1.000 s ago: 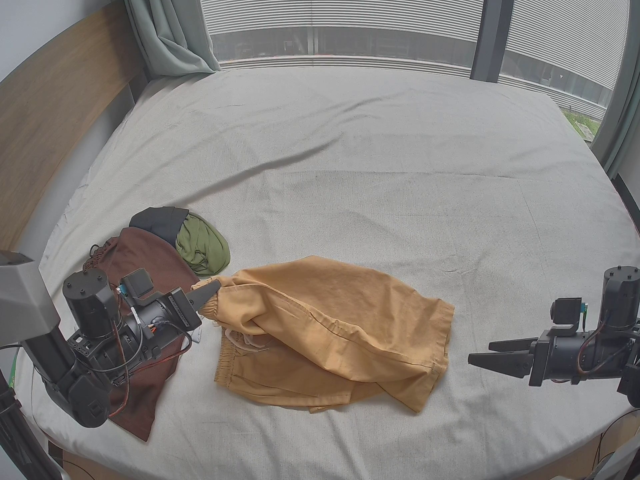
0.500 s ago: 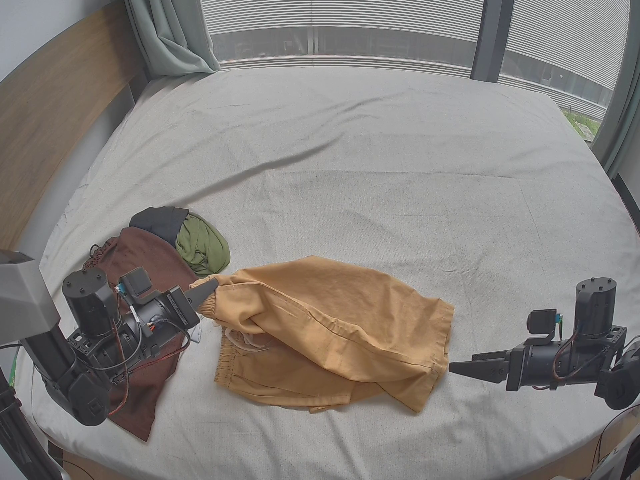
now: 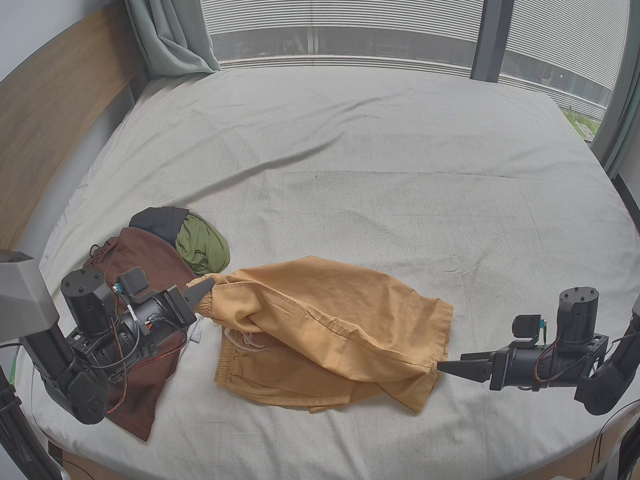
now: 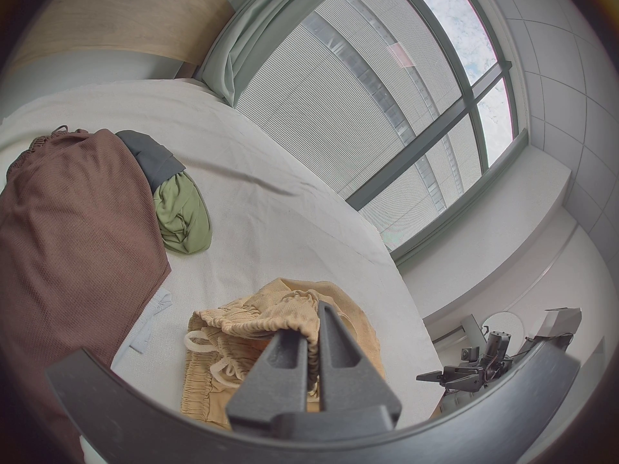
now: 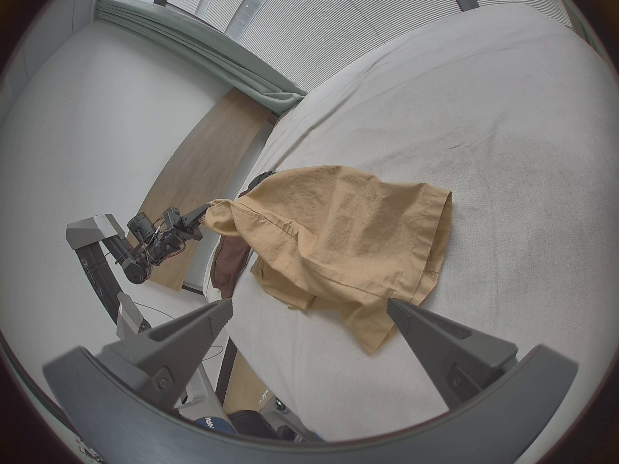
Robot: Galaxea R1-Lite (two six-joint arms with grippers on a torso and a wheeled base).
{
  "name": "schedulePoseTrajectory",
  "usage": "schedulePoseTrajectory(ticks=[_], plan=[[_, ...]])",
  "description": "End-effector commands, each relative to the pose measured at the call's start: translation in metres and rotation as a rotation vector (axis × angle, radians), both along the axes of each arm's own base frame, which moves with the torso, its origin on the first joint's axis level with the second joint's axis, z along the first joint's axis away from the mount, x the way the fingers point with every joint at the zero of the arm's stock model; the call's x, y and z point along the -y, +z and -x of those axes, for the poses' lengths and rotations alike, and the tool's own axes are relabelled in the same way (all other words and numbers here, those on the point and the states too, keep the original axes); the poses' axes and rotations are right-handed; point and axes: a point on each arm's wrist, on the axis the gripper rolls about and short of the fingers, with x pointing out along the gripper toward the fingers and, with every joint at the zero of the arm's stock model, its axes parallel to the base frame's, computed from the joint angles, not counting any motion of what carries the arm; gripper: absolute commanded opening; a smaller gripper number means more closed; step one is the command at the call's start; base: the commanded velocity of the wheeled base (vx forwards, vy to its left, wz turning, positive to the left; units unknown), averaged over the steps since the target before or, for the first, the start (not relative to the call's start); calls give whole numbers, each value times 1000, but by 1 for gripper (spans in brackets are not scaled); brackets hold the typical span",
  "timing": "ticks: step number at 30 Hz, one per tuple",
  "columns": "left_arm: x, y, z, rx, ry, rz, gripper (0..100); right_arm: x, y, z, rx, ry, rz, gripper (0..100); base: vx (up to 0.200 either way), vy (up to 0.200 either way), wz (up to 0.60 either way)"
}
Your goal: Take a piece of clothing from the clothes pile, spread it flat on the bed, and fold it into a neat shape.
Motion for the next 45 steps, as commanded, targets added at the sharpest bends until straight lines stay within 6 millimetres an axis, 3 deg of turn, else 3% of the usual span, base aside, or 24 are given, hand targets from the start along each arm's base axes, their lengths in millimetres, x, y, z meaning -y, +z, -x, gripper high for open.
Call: schedulePoseTrajectory(ticks=[1,13,38,45], plan=[[-4,-1,-2,-1,14,0,0,-2,-26,-3,-92,-14,1,100,0,0,0],[-4,-2,-2,-6,16,-2,0,-5,-63,-15,-91,-48,-13,100,0,0,0],[-4,-2,-2,-8,14,-3,0,-12,-80,-41,-104,-89,-33,100,0,0,0],[-3,-2,-2,-6,12,-2,0,-28,-78,-46,-98,-61,-72,100,0,0,0]])
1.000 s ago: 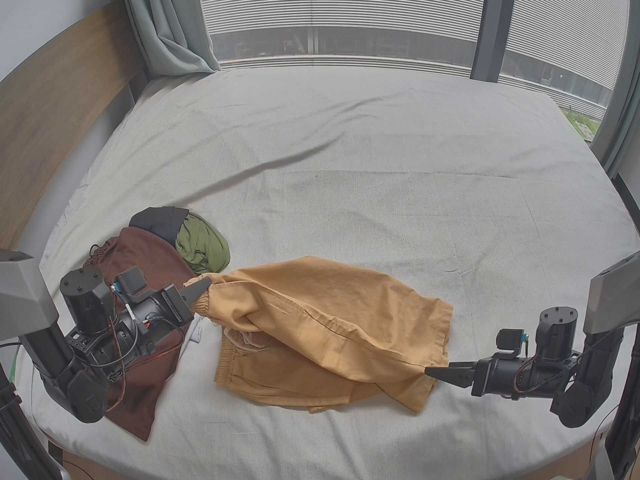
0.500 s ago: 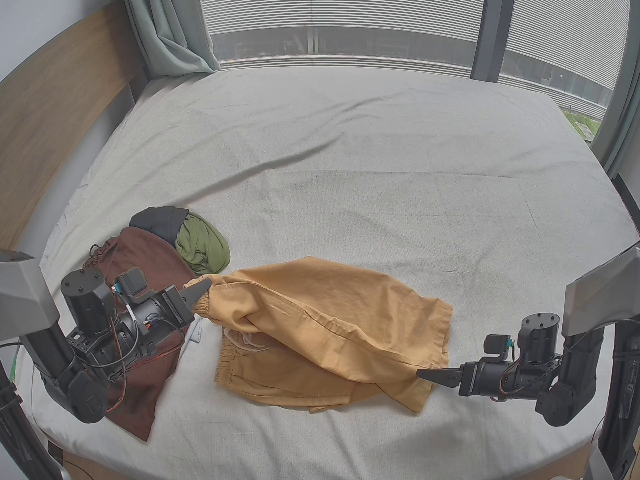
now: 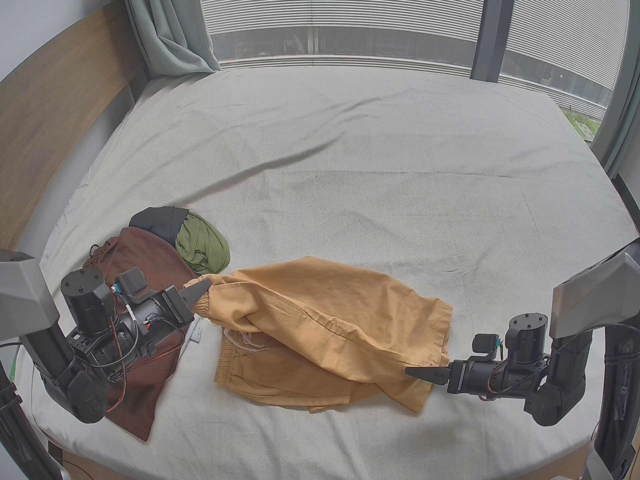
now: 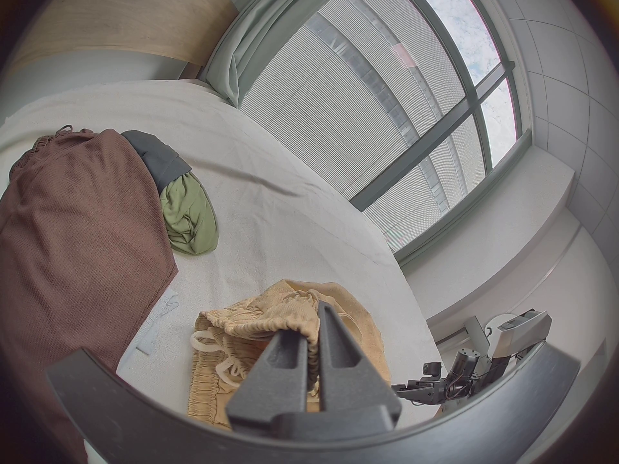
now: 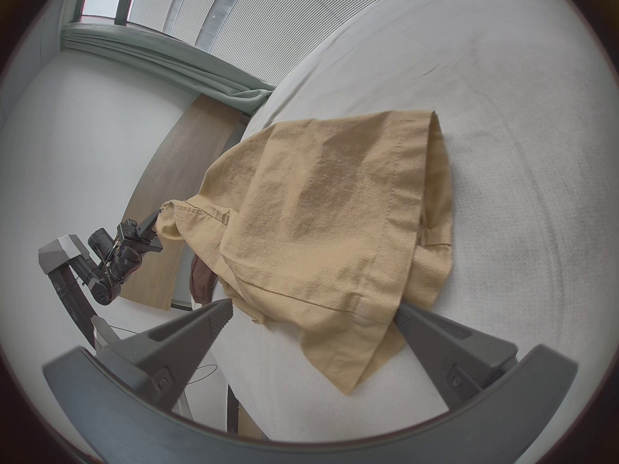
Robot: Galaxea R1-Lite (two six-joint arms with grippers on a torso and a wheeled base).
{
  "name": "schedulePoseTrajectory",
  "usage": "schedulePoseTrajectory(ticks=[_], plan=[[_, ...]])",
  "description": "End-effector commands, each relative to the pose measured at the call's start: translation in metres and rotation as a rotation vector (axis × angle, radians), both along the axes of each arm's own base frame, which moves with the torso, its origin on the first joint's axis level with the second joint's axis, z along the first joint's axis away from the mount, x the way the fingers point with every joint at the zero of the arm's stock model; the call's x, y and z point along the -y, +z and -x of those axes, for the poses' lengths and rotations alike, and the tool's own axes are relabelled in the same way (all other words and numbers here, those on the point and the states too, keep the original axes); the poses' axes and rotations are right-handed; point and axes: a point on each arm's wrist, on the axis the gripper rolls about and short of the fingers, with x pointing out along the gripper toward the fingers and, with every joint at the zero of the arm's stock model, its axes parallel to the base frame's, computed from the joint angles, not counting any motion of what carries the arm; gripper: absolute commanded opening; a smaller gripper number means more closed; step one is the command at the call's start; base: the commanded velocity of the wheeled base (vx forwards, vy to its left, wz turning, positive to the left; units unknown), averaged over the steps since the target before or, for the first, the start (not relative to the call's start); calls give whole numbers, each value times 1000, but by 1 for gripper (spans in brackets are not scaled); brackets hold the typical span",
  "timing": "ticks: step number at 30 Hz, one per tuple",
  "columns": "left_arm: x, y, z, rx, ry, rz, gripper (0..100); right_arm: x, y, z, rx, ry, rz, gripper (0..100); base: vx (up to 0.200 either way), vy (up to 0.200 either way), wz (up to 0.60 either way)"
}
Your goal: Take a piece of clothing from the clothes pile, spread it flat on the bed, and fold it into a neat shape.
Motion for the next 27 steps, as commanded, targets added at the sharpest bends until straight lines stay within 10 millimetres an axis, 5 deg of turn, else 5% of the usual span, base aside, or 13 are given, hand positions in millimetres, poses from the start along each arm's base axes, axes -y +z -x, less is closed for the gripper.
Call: schedulePoseTrajectory(ticks=[1,6,16,27], plan=[[1,0,0,2,-2,1,0,-7,2,-4,16,15,-16,100,0,0,0],[0,0,0,1,-1,1,0,-13,7,-3,-1,15,-53,100,0,0,0],[0,-3,-2,-8,3,-1,0,-10,47,14,72,24,-103,100,0,0,0],[0,-3,-2,-8,3,-1,0,-5,29,9,12,-3,-85,100,0,0,0]])
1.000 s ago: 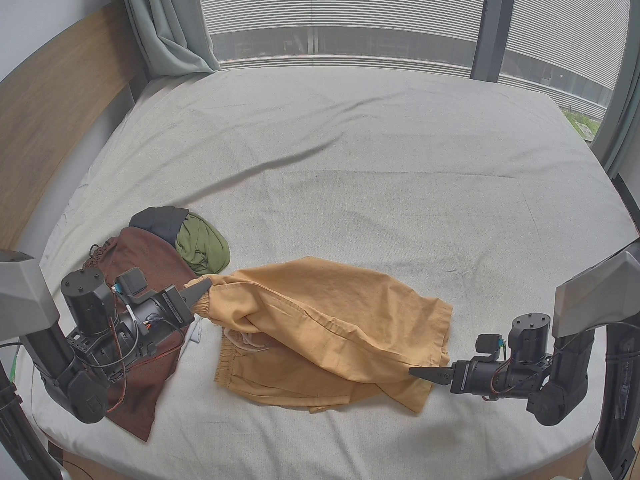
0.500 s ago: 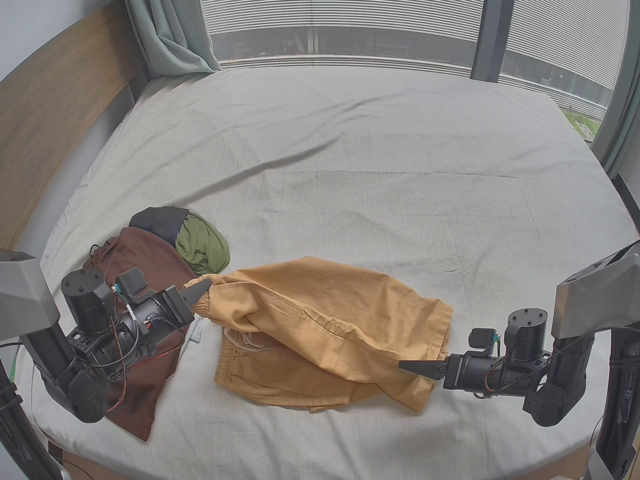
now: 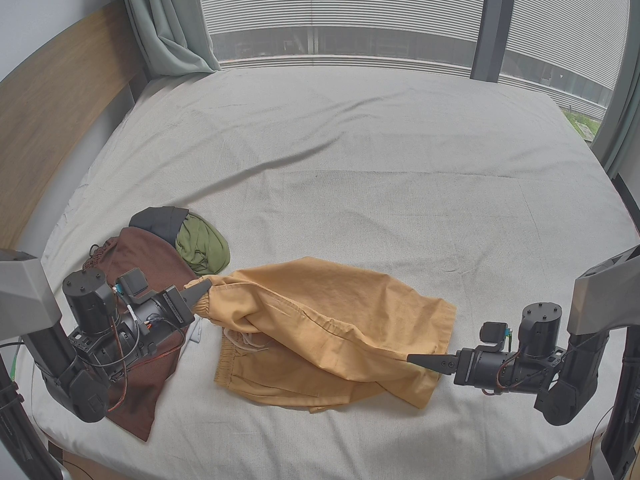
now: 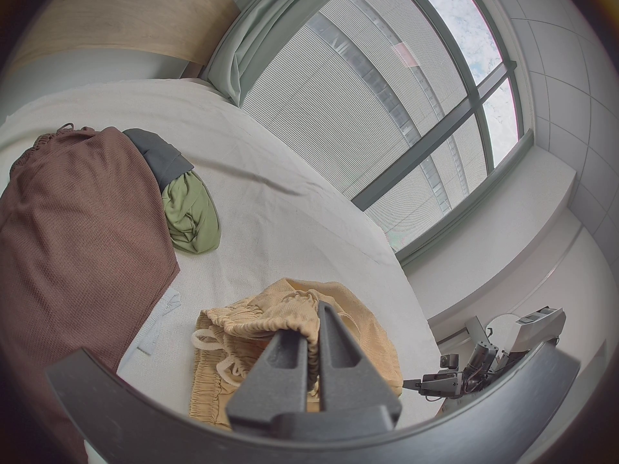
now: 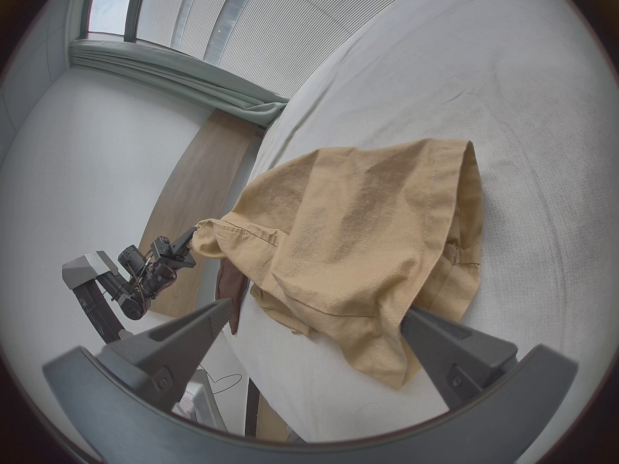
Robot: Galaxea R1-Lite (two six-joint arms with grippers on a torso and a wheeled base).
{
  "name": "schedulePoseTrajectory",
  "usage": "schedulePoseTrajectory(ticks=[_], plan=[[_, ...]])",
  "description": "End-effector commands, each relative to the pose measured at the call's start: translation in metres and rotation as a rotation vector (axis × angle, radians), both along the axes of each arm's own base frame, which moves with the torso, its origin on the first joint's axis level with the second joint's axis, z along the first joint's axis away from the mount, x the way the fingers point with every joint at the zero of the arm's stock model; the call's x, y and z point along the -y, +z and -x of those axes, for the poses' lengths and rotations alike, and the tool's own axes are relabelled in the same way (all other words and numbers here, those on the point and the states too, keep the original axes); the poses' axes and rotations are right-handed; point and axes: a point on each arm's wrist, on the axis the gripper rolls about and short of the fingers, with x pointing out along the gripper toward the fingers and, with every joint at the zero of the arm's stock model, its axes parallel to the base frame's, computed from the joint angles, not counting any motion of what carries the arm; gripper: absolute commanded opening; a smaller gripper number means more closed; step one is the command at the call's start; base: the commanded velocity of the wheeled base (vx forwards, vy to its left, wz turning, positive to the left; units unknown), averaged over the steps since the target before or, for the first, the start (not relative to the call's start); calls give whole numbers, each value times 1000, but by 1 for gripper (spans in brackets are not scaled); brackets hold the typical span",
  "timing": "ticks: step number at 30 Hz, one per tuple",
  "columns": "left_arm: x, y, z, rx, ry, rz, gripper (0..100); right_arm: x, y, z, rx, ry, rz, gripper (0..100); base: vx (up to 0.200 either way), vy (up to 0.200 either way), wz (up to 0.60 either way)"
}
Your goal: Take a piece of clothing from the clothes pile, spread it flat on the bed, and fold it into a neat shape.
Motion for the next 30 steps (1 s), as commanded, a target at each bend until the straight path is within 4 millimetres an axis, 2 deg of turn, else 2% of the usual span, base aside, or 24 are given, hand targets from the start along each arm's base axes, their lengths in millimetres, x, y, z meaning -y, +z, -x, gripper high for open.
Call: schedulePoseTrajectory(ticks=[1,10,14,19,23,30], plan=[[0,0,0,-1,1,0,0,1,-4,-1,-14,-3,6,0,0,0,0],[0,-3,-1,-9,1,-1,0,8,0,-3,3,-28,1,0,0,0,0],[-2,-4,-3,-10,8,-2,0,14,11,-5,43,-52,-14,0,0,0,0],[-3,-6,-6,-15,14,-3,0,33,28,0,75,-30,-60,0,0,0,0],[-3,-7,-6,-18,13,-3,0,39,27,6,48,31,-88,0,0,0,0],[-2,-7,-5,-16,11,-3,0,32,19,3,23,63,-86,0,0,0,0]])
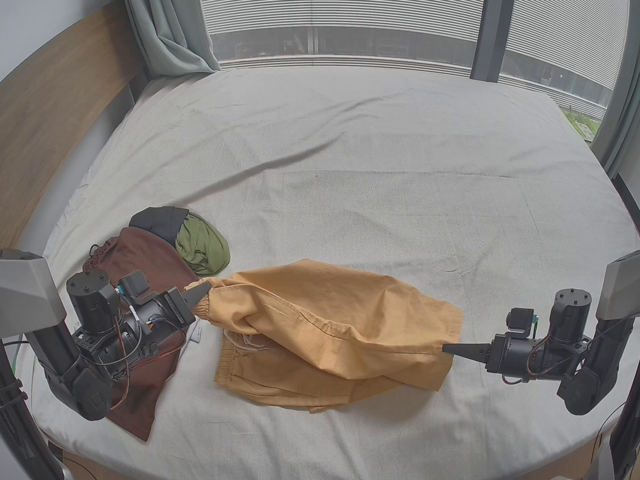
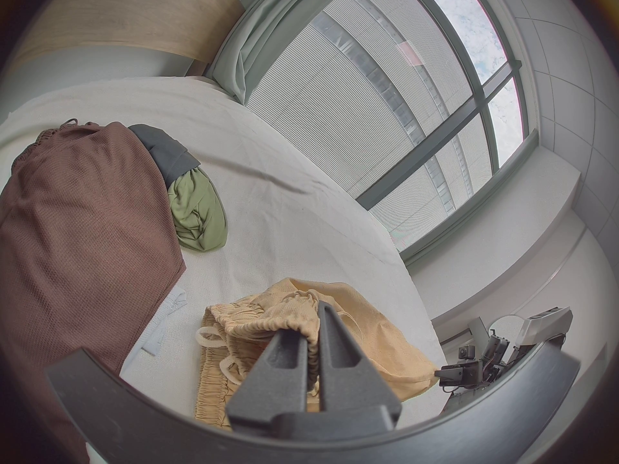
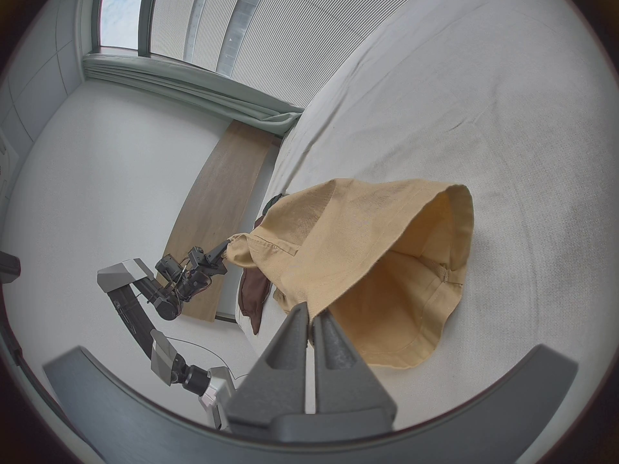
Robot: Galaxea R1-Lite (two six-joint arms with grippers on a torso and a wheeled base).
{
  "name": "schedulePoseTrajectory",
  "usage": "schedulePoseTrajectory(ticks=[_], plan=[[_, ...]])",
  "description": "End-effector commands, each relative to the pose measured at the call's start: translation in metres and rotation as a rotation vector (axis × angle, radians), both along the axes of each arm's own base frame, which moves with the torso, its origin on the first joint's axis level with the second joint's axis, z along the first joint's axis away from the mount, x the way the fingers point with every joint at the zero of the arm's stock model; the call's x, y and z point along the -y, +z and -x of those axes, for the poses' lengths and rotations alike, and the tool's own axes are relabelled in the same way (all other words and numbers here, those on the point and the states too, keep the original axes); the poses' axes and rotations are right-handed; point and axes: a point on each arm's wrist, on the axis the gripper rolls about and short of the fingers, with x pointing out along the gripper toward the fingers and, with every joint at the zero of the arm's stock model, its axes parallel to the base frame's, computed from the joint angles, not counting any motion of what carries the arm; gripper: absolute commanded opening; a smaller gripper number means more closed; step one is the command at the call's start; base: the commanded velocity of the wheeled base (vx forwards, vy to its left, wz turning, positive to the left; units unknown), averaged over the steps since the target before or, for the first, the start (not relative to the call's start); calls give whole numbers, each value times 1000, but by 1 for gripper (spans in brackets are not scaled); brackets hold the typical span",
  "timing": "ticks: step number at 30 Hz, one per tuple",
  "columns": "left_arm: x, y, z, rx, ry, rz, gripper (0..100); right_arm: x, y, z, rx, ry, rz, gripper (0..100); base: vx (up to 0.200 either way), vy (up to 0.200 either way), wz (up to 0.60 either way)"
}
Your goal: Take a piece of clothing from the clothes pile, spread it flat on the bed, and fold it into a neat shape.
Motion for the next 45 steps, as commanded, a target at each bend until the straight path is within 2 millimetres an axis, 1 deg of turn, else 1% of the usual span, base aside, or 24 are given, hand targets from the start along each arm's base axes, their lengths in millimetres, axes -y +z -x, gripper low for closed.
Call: schedulePoseTrajectory(ticks=[1,6,7,10,13,14,15,18,21,32,37,45], plan=[[1,0,0,0,-2,0,0,-5,-6,-2,-15,19,5,0,0,0,0],[1,0,1,2,-3,1,0,-13,-15,-2,-28,53,21,0,0,0,0],[1,1,1,3,-5,1,0,-15,-17,-3,-32,59,23,100,0,0,0],[2,1,1,3,-6,-1,0,-20,-25,-4,-52,76,30,100,0,0,0],[1,2,1,9,-3,0,0,-25,-38,-10,-46,99,58,100,0,0,0],[1,2,1,9,-3,0,0,-25,-38,-10,-46,99,58,100,0,0,0],[1,2,1,8,-3,2,0,-27,-47,-13,-45,111,76,100,0,0,0],[1,2,1,9,-3,2,0,-29,-51,-16,-40,117,81,100,0,0,0],[1,2,1,6,-3,1,0,-31,-51,-18,-33,120,79,100,0,0,0],[2,2,1,7,-6,0,0,-42,-43,-14,-3,159,72,100,0,0,0],[2,2,1,7,-6,0,0,-44,-41,-16,7,161,68,100,0,0,0],[2,0,1,2,-5,1,0,-47,-28,-17,56,167,53,100,0,0,0]])
